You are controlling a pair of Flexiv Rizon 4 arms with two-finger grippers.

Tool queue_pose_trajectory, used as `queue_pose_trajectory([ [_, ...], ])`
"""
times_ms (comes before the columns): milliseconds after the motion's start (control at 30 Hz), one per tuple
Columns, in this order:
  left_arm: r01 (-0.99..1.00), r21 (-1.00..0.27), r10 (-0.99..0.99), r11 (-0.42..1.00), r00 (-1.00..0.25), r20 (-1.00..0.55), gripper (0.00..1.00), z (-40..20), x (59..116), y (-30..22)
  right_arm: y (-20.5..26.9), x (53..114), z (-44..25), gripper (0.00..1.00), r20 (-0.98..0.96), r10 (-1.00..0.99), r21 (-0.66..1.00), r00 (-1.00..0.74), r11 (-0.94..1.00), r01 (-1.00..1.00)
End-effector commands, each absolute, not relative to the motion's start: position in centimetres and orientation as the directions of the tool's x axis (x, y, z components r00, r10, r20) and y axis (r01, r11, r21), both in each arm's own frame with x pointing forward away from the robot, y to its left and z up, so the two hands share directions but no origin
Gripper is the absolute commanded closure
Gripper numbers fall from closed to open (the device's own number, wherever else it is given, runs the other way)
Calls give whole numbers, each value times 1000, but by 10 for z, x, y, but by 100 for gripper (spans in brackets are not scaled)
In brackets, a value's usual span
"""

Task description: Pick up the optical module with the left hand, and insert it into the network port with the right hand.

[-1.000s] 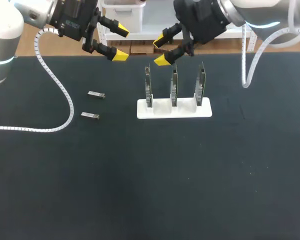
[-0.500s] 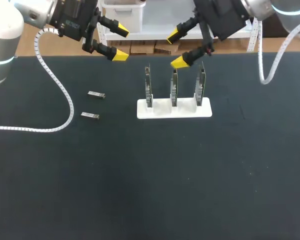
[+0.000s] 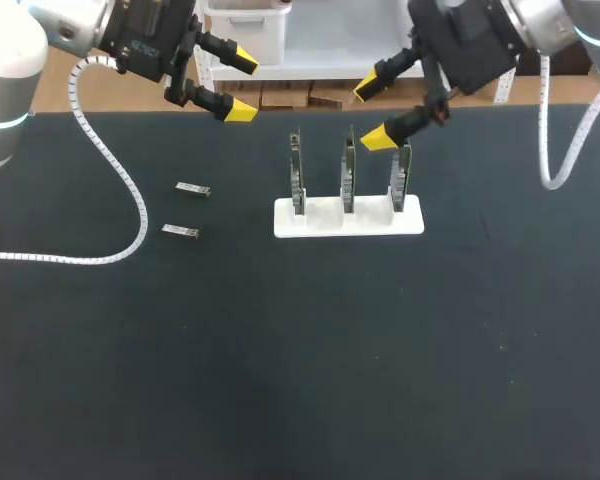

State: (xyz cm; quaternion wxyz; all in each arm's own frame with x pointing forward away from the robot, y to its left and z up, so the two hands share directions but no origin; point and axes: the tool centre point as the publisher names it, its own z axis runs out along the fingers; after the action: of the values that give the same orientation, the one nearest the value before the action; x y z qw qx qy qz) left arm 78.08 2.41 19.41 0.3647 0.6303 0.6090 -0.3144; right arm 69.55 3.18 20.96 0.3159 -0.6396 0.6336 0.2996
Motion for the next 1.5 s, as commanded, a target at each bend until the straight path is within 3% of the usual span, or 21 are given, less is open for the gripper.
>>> queue_pose_trajectory([
  [33, 997, 75, 543, 9, 58, -838, 0, 195, 781, 24, 17, 682, 208, 0, -808, -588, -48, 26, 21, -999],
  [367, 997, 75, 543, 9, 58, -838, 0, 195, 781, 24, -11, 690, 215, 0, -809, -585, -17, 56, -73, -997],
  [633, 997, 75, 543, 9, 58, -838, 0, 195, 781, 24, -5, 697, 230, 0, -775, -627, -13, 86, -120, -993],
  [1500, 997, 75, 543, 9, 58, -838, 0, 195, 781, 24, -5, 697, 226, 0, -784, -618, -31, 59, -56, -998],
])
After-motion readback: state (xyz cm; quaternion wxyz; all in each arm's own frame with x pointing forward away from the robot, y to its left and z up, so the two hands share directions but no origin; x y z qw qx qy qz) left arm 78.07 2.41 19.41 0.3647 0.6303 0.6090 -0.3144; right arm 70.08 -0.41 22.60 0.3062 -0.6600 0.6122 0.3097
